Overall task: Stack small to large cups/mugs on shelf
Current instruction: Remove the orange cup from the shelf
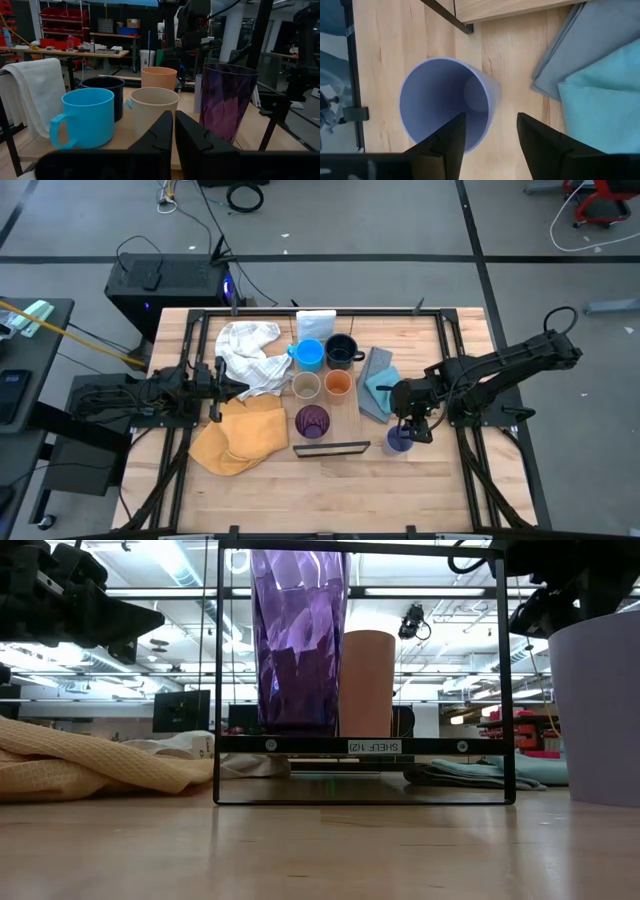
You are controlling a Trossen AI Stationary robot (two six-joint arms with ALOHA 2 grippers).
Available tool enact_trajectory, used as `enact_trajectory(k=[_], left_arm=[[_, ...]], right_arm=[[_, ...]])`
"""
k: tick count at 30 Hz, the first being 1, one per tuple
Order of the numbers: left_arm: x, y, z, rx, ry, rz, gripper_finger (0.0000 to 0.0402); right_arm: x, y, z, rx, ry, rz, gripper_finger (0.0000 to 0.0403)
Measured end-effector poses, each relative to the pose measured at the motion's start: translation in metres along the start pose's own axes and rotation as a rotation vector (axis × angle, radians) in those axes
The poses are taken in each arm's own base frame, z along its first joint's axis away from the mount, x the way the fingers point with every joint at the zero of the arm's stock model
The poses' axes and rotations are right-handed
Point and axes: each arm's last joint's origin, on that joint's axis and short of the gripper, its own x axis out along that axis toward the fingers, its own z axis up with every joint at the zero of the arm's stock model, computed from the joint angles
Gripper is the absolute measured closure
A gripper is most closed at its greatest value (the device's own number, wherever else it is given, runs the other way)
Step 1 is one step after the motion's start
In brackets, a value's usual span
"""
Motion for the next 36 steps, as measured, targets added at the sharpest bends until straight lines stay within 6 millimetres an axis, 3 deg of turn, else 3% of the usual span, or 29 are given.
enact_trajectory(k=[14, 22, 27, 30, 36], left_arm=[[0.000, 0.000, 0.000, 0.000, 0.000, 0.000, 0.0377], [0.000, 0.000, 0.000, -0.001, 0.000, 0.000, 0.0367], [0.000, 0.000, 0.000, -0.001, 0.000, 0.000, 0.0368], [0.000, 0.000, 0.000, -0.001, 0.001, 0.000, 0.0373], [0.000, 0.000, 0.000, -0.017, 0.000, 0.000, 0.0377]], right_arm=[[0.000, 0.000, 0.000, -0.006, 0.002, 0.006, 0.0220], [-0.007, -0.014, 0.009, 0.058, -0.044, -0.007, 0.0220], [-0.026, -0.024, 0.030, 0.047, -0.212, -0.002, 0.0220], [-0.032, -0.032, 0.053, 0.057, -0.310, -0.015, 0.0221], [-0.026, -0.055, 0.106, 0.137, -0.186, -0.213, 0.0235]])
